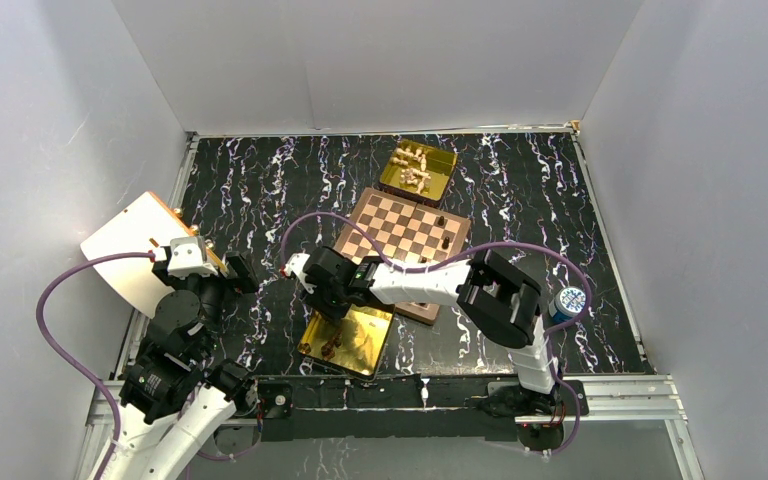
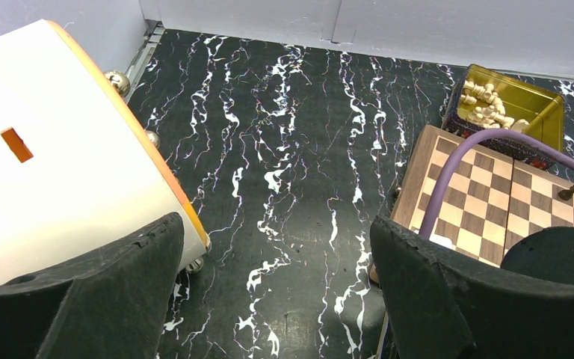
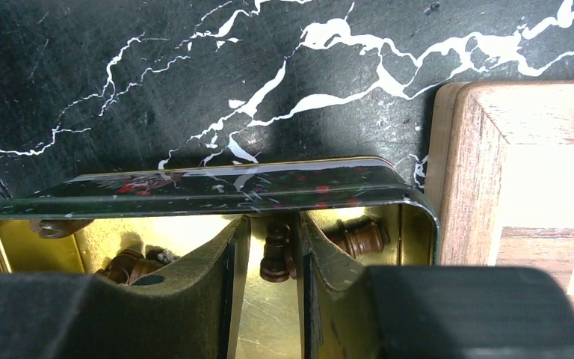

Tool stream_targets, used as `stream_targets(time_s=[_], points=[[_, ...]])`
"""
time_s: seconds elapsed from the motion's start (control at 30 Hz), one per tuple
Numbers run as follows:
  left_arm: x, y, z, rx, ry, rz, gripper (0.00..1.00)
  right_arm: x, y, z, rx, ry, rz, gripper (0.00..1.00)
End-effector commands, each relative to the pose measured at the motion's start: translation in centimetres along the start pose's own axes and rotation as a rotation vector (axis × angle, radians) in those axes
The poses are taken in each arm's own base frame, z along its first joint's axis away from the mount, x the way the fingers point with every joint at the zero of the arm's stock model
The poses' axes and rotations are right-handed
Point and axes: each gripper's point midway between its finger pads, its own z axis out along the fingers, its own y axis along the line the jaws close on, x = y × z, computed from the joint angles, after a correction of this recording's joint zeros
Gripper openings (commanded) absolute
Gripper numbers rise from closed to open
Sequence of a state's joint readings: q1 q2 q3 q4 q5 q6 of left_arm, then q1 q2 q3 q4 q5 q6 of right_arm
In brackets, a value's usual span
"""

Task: Set up the chess pieces on the board
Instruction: Pick up the chess piece from the storage box.

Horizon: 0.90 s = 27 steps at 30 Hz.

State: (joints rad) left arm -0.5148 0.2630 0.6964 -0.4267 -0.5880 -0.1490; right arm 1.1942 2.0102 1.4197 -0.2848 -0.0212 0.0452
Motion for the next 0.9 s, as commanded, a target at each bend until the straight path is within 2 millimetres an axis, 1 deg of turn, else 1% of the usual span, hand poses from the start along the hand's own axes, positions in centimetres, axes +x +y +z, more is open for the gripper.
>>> stream_targets(time_s=[0.0,0.17,0.33,0.43,0.6,0.73,0.87], points=[[-0.6,0.3,0.1,-0.02,-0.018,-0.007,0.91,-1.3,-0.5,0.1,0.033,-0.03,-0.025,0.36],[-0.5,0.3,0.1,-0.023,-0.014,-0.003,0.91,-0.7,-0.7,0.3,0.056,-0.012,-0.028,0.32],[-0.5,0.3,0.1,-0.024,-0.014,-0.003,0.91,-0.6,-0.6,0.0,0.072,-0.012,-0.032,0.29],[-0.5,0.3,0.2,-0.025,-0.015,-0.003,0.91,-0.8,-0.7,-0.4,0.08,-0.016,-0.03,0.23],[-0.2,0.0,0.4,-0.015,-0.003,0.005,0.91,-2.2,-0.6,-1.9,0.091,-0.07,-0.015,0.13],[0.0,-0.5,0.8,0.002,0.011,0.011,0.91,-3.4,-0.4,-3.2,0.093,-0.116,0.045,0.11],[0.5,-1.6,1.0,0.047,0.037,0.001,0.91,-4.5,-0.7,-4.6,0.11,-0.162,0.14,0.08]])
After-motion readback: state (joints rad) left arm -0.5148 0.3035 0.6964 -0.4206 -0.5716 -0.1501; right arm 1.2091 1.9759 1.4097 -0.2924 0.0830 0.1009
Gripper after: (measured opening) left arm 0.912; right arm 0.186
